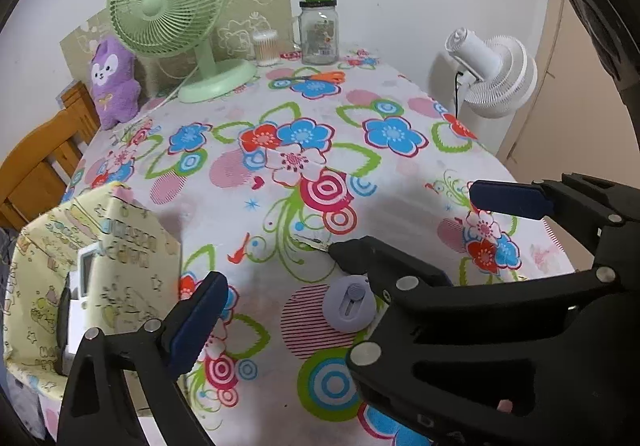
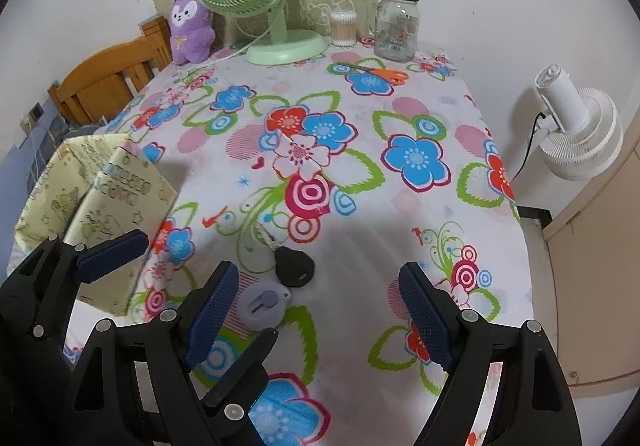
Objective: Organize rigid objects
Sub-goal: 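Withdraw both open grippers from the box toward the black key and grey-blue round object, then grasp the grey-blue round object with the left gripper while the right gripper approaches the black key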
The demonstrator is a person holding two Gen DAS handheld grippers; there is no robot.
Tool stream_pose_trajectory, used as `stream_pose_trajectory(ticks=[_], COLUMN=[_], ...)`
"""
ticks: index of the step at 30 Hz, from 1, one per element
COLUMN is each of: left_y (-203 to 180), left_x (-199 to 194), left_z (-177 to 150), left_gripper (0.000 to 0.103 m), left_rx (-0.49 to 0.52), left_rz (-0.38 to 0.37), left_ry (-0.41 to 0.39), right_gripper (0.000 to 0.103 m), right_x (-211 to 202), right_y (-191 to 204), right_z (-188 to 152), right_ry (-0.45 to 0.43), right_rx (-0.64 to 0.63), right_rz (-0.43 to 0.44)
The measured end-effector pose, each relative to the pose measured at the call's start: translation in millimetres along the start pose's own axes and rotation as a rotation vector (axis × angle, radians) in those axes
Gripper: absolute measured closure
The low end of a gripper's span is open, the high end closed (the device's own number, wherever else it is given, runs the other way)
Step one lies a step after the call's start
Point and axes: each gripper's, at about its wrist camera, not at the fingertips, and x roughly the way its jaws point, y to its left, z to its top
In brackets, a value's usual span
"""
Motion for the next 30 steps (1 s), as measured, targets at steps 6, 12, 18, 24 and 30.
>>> stream_pose_trajectory(ticks=[6,12,18,24,30], left_y=[-4.7,-8.8,-14.6,-22.2,-26.4], left_x=[17.6,32.6,44.2,51.8,53.4], left_z=[-3.2,-5.3,-7.8,-12.0,-13.7], left_gripper=[0.009,0.014,0.021,0.035,0.052], left_rx=[0.006,-0.001,-0.001,0.008,0.008], left_rz=[0.024,0.021,0.003,-0.027,-0.054], left_ry=[0.009,0.023,0.051,0.074,0.071], right_gripper=[0.018,0.018,0.018,0.018,0.018], right_x=[12.7,25.7,36.8,47.1,51.0], right_y=[-7.8,-17.2,-26.6,-36.3,-43.6], right_z=[-6.1,-9.2,-13.7,-19.9,-23.0], right_ry=[-0.033,-0.021,0.003,0.023,0.025], right_rx=[-0.003,-0.003,-0.006,-0.011,0.007], right_rz=[0.008,0.015,0.012,0.003,0.011])
